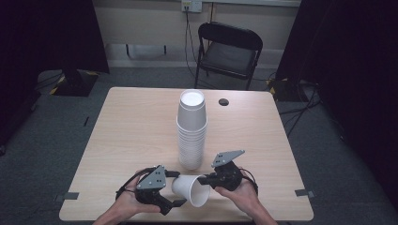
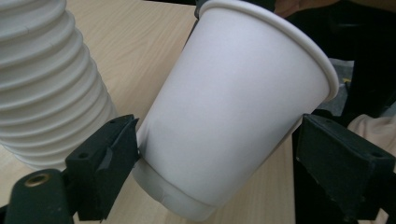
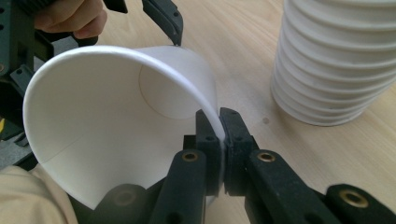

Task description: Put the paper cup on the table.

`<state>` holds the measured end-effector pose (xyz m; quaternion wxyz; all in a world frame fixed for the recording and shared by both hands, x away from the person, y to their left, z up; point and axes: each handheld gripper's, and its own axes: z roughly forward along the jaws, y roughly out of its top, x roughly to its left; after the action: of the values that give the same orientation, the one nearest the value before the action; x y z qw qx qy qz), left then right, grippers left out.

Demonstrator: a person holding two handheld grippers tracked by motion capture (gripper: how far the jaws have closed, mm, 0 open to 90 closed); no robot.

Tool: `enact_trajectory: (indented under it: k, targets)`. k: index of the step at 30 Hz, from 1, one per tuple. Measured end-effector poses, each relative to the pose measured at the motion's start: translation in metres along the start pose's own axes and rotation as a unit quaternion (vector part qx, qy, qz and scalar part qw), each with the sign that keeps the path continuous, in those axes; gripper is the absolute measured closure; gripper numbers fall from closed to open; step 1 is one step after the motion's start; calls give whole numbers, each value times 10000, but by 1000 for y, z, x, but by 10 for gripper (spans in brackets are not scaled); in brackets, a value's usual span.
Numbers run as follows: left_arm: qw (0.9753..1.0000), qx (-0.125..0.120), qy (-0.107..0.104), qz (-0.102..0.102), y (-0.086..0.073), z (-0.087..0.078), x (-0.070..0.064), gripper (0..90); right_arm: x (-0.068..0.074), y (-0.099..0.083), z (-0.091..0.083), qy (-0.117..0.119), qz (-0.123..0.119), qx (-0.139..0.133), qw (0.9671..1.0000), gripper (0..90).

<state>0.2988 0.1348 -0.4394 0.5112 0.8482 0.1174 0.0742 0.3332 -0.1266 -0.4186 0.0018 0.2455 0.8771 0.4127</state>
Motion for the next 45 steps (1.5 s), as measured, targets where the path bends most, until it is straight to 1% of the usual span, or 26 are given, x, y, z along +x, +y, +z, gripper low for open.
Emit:
enact_trajectory:
  k: [2,4,6,7,8,11,13,15,17,19,20,23,27,30,33,35,36,38,39,41,43,45]
  targets:
    - [9999,31,34,107,0,0,0,97,-1,2,-1,3,52,-18,10000,874]
    - [9997,90,84,211,0,1,-1,96,-1,3,-1,24,89,-49,9999,875]
    - [9990,130,140,403,-1,2,-2,74,-1,6,-1,68,150,-68,9998,874]
    - [9989,128,173,420,-1,2,-2,74,-1,7,-1,79,164,-72,9998,874]
    - [9988,135,206,427,-1,2,-2,77,-1,8,-1,100,170,-87,9998,874]
    - [9988,135,252,394,0,4,-3,43,1,14,0,185,237,-137,9995,874]
    - [9988,160,308,339,0,7,-4,20,3,17,1,192,262,-156,9994,874]
    - [9985,237,330,377,0,7,-5,19,4,21,3,215,277,-148,9993,874]
    - [9985,220,349,355,0,7,-4,17,6,24,4,199,298,-127,9993,874]
    - [9983,194,412,377,0,5,-3,19,6,27,5,200,348,-133,9991,873]
    - [9982,184,445,346,0,4,-3,30,6,27,5,187,379,-157,9990,873]
    - [9979,212,473,381,-1,3,-2,52,6,29,6,204,476,-190,9985,872]
    - [9977,301,494,364,0,3,-2,69,7,30,7,185,464,-199,9986,870]
    - [9982,247,474,266,-1,3,-1,84,7,30,7,165,450,-254,9985,861]
    - [9990,115,433,93,-1,2,1,101,7,30,5,166,449,-408,9980,849]
    - [9991,-12,405,-120,-2,3,1,108,7,30,3,183,441,-529,9975,834]
    - [9990,-39,386,-222,-3,3,2,110,7,30,2,164,445,-600,9971,826]
    - [9988,-44,356,-343,-5,3,4,111,6,31,-1,150,439,-647,9968,819]
    - [9982,-136,344,-480,-6,2,4,112,6,31,-2,126,432,-704,9965,805]
    - [9973,-247,264,-638,-7,2,6,113,6,30,-4,138,462,-742,9961,800]
    - [9968,-288,299,-684,-7,3,5,113,5,28,-6,133,482,-809,9955,813]
    - [9975,-215,361,-576,-6,4,4,115,5,27,-6,131,529,-846,9949,838]
